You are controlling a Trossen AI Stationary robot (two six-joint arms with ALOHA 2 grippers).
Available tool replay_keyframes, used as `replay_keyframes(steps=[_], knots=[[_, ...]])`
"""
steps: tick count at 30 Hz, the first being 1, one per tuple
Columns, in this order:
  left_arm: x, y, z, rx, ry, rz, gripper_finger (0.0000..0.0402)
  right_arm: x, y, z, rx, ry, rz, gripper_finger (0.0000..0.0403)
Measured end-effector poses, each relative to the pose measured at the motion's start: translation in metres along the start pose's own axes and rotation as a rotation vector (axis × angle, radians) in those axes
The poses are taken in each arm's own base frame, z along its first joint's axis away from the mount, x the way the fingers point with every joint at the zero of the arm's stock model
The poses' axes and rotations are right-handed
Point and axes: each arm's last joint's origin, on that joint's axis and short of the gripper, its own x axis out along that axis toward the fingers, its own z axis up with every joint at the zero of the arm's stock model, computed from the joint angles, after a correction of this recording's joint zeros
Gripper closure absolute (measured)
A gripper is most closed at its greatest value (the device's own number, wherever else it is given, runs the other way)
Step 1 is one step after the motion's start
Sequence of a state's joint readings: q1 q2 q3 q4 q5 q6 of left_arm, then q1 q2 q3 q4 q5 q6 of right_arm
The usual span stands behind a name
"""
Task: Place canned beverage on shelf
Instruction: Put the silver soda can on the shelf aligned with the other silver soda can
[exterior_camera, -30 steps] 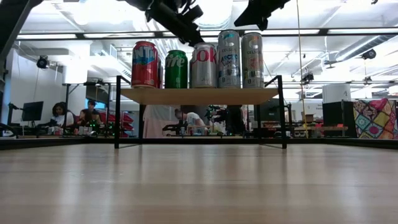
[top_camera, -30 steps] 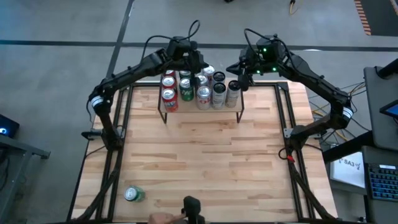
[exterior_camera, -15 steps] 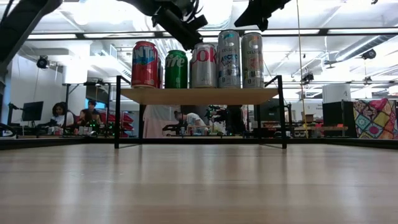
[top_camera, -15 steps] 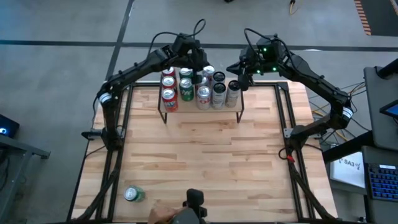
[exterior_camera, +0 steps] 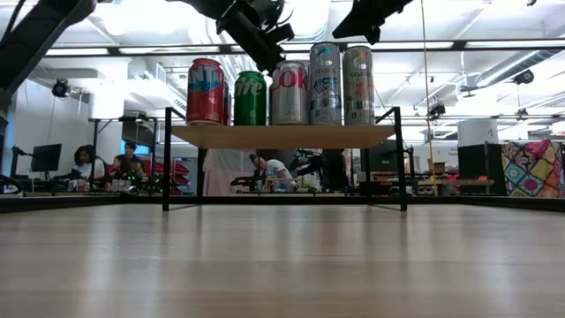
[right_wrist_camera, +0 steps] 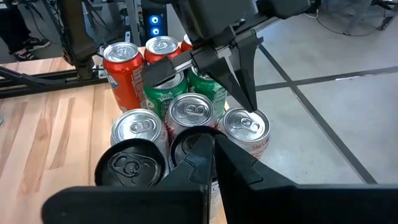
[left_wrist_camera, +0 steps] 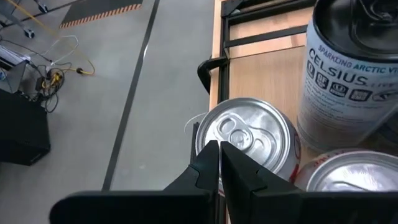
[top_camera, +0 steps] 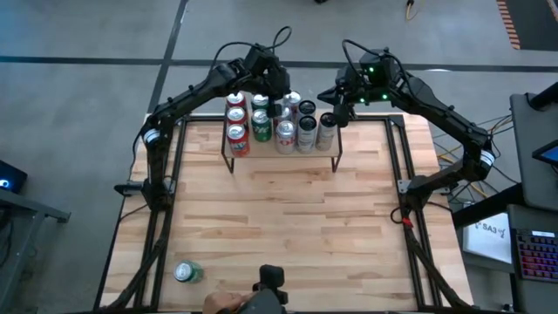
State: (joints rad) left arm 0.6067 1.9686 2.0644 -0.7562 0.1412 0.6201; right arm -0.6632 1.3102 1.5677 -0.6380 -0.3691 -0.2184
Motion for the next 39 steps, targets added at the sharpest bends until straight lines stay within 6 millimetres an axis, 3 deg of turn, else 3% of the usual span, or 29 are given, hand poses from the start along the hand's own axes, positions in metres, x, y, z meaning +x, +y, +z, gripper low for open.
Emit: replay_keyframes(steps=[14, 25, 33, 39], knots=[[0.0, 0.0, -0.004, -0.007, 0.075, 0.058, 0.0402, 0.0, 0.0, 0.0, 0.008, 0.0, 0.0, 0.0394], [-0.013, 0.0, -0.001, -0.041, 0.13, 0.041, 0.0402, 0.0, 0.0, 0.0, 0.008, 0.0, 0.0, 0.0394], [-0.023, 0.003, 0.006, -0.034, 0.106, 0.043, 0.0402, 0.0, 0.0, 0.0, 0.006, 0.001, 0.001, 0.0394], [-0.02, 0.0, 0.004, -0.019, 0.086, -0.007, 0.0402, 0.0, 0.0, 0.0, 0.0, 0.001, 0.0, 0.0394]])
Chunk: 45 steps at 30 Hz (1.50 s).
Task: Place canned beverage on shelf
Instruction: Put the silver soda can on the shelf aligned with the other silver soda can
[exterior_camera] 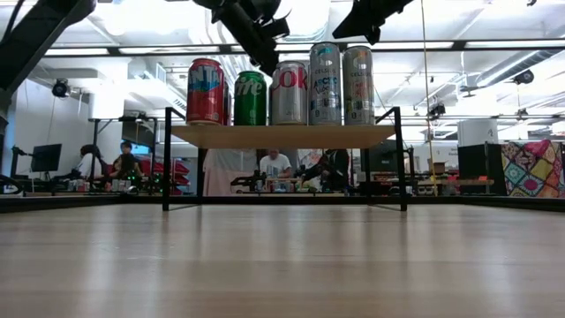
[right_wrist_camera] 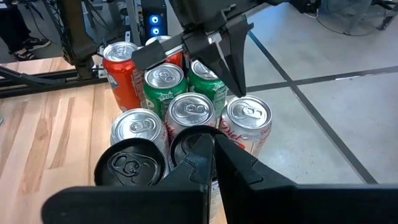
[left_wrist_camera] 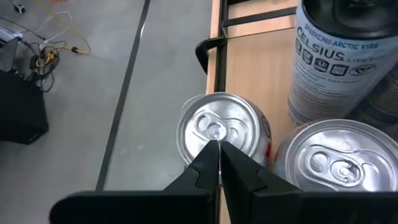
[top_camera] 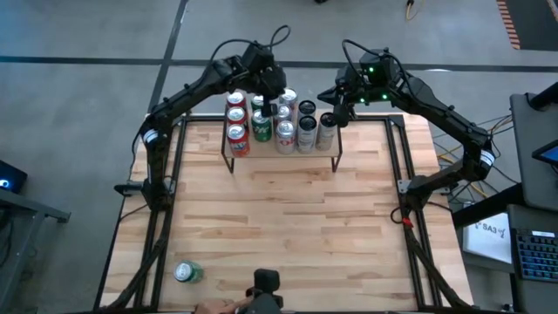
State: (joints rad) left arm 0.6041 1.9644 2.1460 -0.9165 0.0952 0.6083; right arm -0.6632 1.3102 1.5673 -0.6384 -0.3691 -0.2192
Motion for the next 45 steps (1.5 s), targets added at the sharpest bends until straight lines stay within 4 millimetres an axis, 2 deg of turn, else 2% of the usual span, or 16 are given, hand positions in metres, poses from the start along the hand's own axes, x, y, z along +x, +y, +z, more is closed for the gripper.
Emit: replay_keyframes(steps=[7, 33, 45], knots=[[0.0063, -0.0025, -0.004, -0.005, 0.015, -0.012, 0.0402, 0.0004, 0.0, -0.0004, 0.001, 0.002, 0.001, 0.0394], [0.0062, -0.0031, -0.0049, -0.026, 0.027, -0.013, 0.0402, 0.003, -0.0004, -0.0034, 0.019, 0.007, 0.002, 0.0394], [0.0019, -0.0037, -0.0064, -0.028, 0.083, 0.011, 0.0402, 0.003, -0.0004, -0.0034, 0.02, 0.007, 0.002, 0.0394]])
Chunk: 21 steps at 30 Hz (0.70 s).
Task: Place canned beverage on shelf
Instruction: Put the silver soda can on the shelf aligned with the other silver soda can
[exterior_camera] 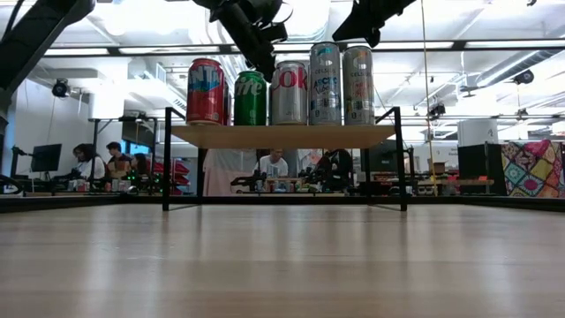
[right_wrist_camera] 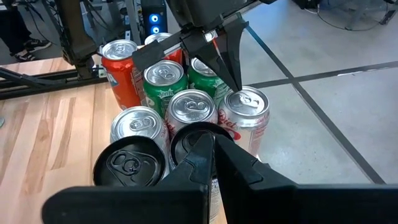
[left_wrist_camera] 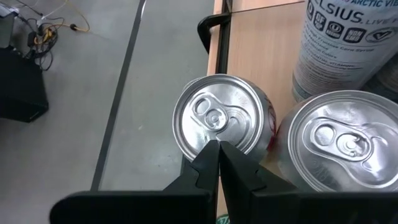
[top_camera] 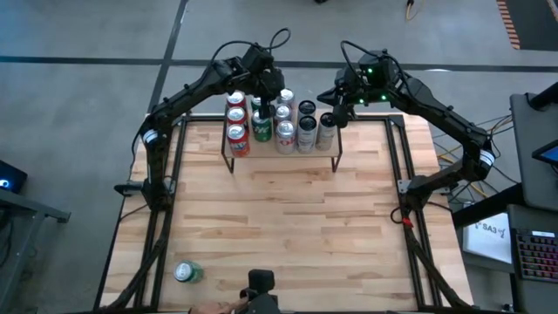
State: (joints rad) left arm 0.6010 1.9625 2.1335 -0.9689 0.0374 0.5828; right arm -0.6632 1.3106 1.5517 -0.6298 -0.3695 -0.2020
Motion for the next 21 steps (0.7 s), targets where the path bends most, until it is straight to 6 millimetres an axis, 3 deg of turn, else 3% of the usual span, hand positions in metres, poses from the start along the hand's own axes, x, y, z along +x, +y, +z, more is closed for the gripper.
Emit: replay_keyframes(steps=[12, 21], knots=[[-0.0047, 0.0019, 0.0048, 0.012, -0.038, 0.003, 0.0402, 0.0, 0.0001, 0.0, 0.0, 0.0, 0.0, 0.0394], [0.0046, -0.0017, 0.0032, 0.003, -0.059, -0.032, 0.0402, 0.0, 0.0001, 0.0, 0.008, 0.0, 0.0, 0.0394]])
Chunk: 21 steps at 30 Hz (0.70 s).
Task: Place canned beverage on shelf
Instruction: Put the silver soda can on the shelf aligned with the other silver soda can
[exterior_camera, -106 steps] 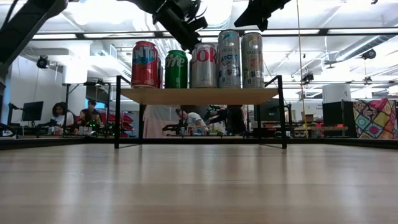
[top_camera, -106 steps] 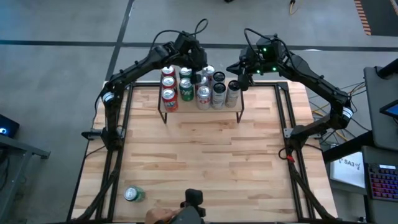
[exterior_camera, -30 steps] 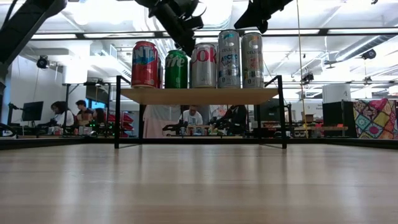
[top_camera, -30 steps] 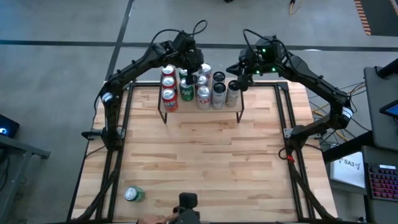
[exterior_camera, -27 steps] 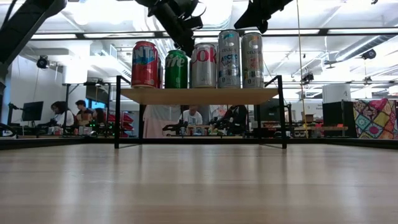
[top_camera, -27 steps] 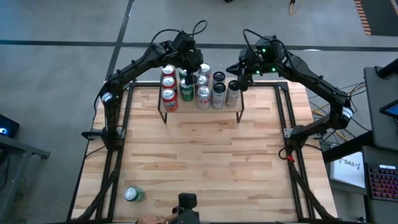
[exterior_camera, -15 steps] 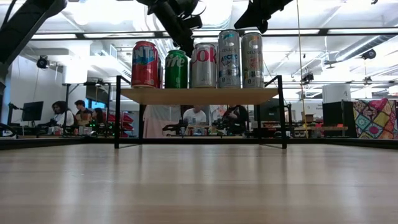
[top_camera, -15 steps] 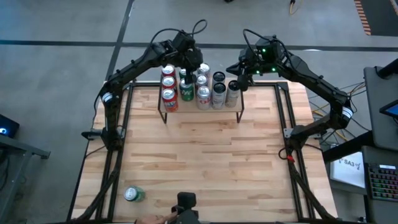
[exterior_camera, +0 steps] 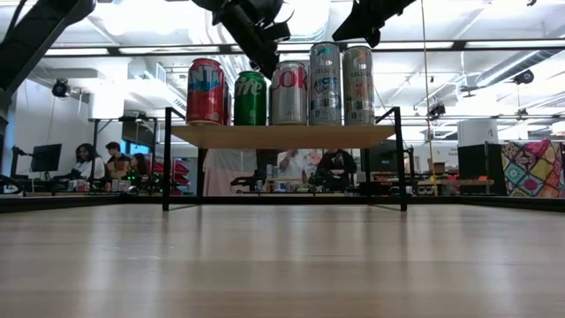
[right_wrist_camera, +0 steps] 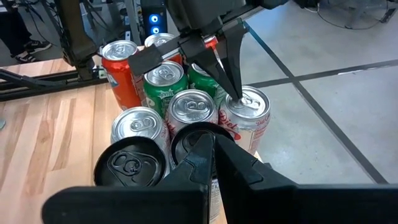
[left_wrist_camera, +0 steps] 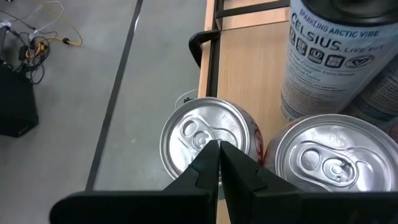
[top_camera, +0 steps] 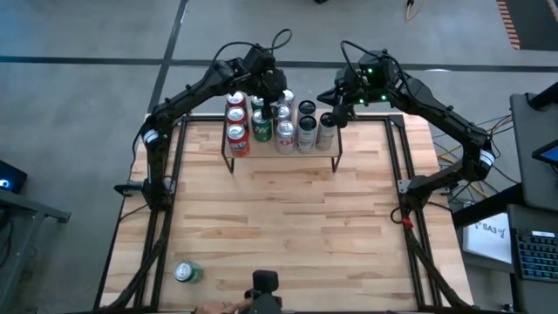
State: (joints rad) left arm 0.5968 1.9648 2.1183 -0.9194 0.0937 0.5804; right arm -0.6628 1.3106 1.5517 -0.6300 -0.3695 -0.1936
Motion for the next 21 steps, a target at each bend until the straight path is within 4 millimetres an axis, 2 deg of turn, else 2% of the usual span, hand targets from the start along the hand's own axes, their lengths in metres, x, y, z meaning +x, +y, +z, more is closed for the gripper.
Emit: replay_keyframes(steps=[21], knots=[[-0.0064, -0.0008, -0.0058, -0.019, 0.111, 0.043, 0.0401, 0.0, 0.0, 0.0, 0.003, 0.0, 0.0, 0.0394]])
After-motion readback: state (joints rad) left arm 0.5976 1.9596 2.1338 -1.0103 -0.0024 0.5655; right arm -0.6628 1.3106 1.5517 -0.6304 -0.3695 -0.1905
